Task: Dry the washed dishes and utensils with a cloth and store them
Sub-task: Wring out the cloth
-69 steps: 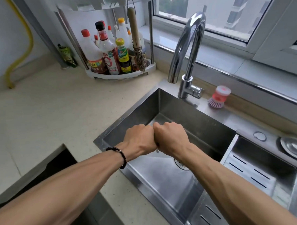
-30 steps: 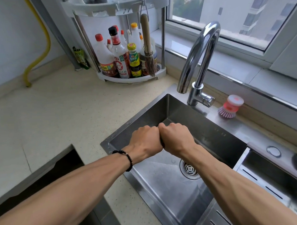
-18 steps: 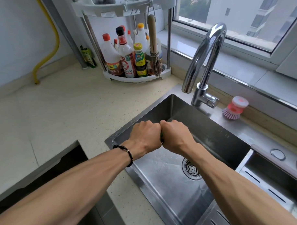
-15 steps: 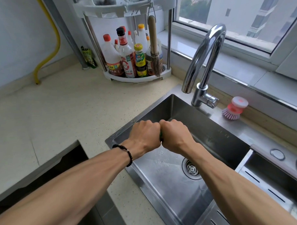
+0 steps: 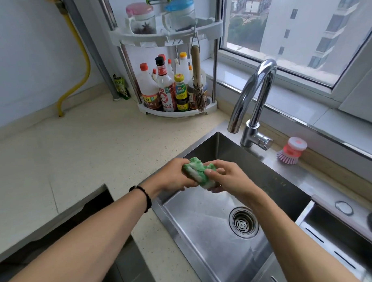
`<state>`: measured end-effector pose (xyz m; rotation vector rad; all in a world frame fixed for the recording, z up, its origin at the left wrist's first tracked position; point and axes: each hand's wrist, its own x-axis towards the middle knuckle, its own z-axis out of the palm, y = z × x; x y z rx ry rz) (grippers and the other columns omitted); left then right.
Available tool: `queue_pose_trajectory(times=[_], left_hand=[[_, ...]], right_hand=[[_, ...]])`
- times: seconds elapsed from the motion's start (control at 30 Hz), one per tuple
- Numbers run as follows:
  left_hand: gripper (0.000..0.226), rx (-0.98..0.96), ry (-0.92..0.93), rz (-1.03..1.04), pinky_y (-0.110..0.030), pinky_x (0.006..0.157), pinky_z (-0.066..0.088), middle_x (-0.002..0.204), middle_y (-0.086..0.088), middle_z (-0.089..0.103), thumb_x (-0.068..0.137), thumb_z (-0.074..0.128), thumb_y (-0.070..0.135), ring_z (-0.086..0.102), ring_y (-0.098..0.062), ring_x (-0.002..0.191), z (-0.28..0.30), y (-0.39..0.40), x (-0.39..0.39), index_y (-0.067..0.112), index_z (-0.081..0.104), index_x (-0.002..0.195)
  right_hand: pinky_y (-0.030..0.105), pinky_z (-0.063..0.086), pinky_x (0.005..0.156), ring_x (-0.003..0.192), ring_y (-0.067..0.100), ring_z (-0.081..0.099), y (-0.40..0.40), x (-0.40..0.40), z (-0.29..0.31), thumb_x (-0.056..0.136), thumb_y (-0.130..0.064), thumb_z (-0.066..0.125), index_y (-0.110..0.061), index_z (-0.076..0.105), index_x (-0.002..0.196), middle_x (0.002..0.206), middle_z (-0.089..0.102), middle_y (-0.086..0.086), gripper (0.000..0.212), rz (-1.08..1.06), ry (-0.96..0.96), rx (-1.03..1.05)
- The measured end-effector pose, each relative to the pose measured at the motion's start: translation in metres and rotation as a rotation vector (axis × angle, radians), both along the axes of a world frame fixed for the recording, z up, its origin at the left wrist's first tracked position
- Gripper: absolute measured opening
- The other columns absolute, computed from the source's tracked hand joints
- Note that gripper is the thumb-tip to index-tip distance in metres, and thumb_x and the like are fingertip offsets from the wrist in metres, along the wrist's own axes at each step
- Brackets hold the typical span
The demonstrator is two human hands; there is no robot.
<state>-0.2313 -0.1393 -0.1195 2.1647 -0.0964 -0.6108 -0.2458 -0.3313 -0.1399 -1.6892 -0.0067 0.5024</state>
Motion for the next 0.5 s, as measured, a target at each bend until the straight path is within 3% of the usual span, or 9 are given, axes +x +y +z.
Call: queue_pose_trajectory(times=[0.1,0.17,0.23,0.3,0.37,0.43,0.5], left_hand=[[0.015,-0.089,0.035,0.083,-0.030,0.071,0.058,0.093,-0.003,0.071,0.090,0.073,0.014,0.067,-0.016,0.080,0.005,-0.002,-0.005,0.017,0.069,0.103],[0.002,-0.095,-0.012,0.142,-0.029,0.070,0.058,0.089,-0.001,0.070,0.094,0.069,0.019,0.066,-0.015,0.077,0.011,-0.004,-0.008,0.020,0.068,0.095],[0.011,-0.060,-0.071,0.165,-0.035,0.075,0.059,0.088,-0.003,0.068,0.095,0.067,0.021,0.067,-0.021,0.084,0.019,-0.004,-0.009,0.020,0.063,0.086],[0.012,-0.040,-0.082,0.213,-0.047,0.082,0.060,0.097,-0.013,0.069,0.095,0.067,0.021,0.069,-0.031,0.095,0.025,-0.002,-0.008,0.012,0.061,0.090],[0.015,-0.088,-0.070,0.333,-0.049,0.082,0.060,0.097,-0.018,0.070,0.094,0.068,0.017,0.071,-0.034,0.093,0.032,0.004,-0.004,0.009,0.057,0.089],[0.017,-0.173,-0.062,0.475,-0.047,0.076,0.061,0.091,-0.016,0.067,0.093,0.068,0.009,0.072,-0.033,0.080,0.037,0.015,0.002,0.011,0.053,0.087],[0.015,-0.244,-0.078,0.558,-0.033,0.061,0.059,0.088,-0.012,0.064,0.094,0.065,0.004,0.068,-0.025,0.069,0.045,0.029,0.005,0.010,0.052,0.093]], right_hand=[[0.036,0.062,0.066,0.072,0.025,0.072,0.004,0.000,-0.003,0.103,-0.018,0.055,-0.013,0.067,0.102,0.092,0.072,0.020,0.013,-0.154,-0.062,-0.081],[0.038,0.062,0.067,0.072,0.022,0.073,0.011,0.002,-0.005,0.103,-0.021,0.055,-0.020,0.067,0.093,0.085,0.073,0.011,0.016,-0.214,-0.141,-0.173],[0.038,0.061,0.070,0.074,0.018,0.071,0.018,0.005,-0.004,0.100,-0.023,0.061,-0.021,0.069,0.088,0.080,0.073,0.002,0.014,-0.286,-0.192,-0.211],[0.032,0.057,0.070,0.077,0.013,0.069,0.026,0.006,0.003,0.096,-0.023,0.067,-0.017,0.071,0.089,0.081,0.072,-0.003,0.010,-0.376,-0.227,-0.227],[0.030,0.054,0.071,0.078,0.010,0.066,0.034,0.007,0.011,0.094,-0.022,0.069,-0.015,0.070,0.087,0.082,0.070,-0.005,0.010,-0.456,-0.264,-0.244],[0.028,0.052,0.071,0.078,0.009,0.063,0.041,0.009,0.019,0.095,-0.023,0.069,-0.016,0.068,0.086,0.082,0.068,-0.005,0.012,-0.472,-0.280,-0.252],[0.031,0.054,0.074,0.083,0.010,0.065,0.050,0.012,0.025,0.095,-0.027,0.067,-0.015,0.068,0.087,0.085,0.069,-0.003,0.015,-0.424,-0.260,-0.253]])
